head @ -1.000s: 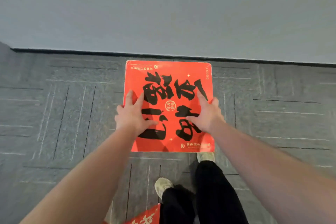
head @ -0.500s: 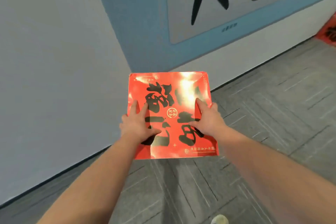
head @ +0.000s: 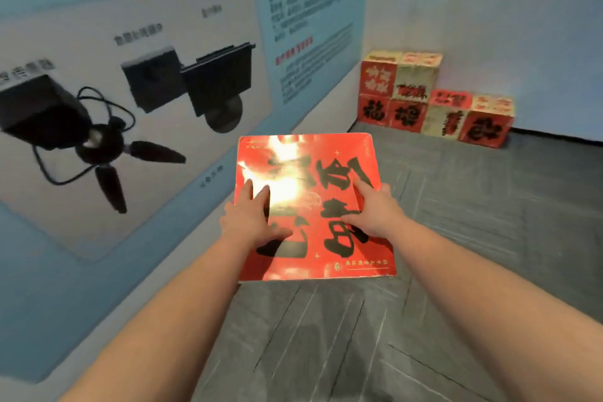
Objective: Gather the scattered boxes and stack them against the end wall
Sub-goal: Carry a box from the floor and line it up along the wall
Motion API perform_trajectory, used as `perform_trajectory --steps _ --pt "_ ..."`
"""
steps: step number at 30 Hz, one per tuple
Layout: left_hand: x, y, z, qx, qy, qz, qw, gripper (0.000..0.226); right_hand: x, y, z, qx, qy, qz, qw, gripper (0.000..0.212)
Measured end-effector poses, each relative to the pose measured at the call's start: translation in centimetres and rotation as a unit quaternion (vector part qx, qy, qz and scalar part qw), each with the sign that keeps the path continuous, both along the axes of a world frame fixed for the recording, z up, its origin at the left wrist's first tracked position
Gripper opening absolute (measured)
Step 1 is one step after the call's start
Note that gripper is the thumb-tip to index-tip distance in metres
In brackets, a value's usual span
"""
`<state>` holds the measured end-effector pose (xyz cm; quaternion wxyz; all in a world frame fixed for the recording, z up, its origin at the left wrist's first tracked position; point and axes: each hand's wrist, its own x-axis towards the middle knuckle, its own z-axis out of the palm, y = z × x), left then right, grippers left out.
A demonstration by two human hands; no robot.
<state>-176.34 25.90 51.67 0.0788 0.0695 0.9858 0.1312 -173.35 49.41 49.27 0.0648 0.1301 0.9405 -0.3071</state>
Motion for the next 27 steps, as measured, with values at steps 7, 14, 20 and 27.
perform_trajectory --steps 7,14,20,27 --pt "-15.7 15.6 0.5 0.037 0.031 -0.141 0.989 0.108 -8.1 14.1 3.8 0.024 0.014 -0.128 0.991 0.091" --pt "-30.4 31.9 2.3 0.063 0.045 -0.263 0.962 0.104 -17.1 26.7 6.4 0.03 0.021 -0.269 0.962 0.087" --pt "-38.8 45.9 2.0 0.027 0.047 -0.331 0.942 0.103 -23.2 38.2 5.7 0.036 0.001 -0.335 0.942 0.087" --pt "-47.9 60.8 1.1 0.007 0.017 -0.321 0.947 0.1 -33.2 53.5 3.6 0.007 -0.02 -0.33 0.944 0.08"
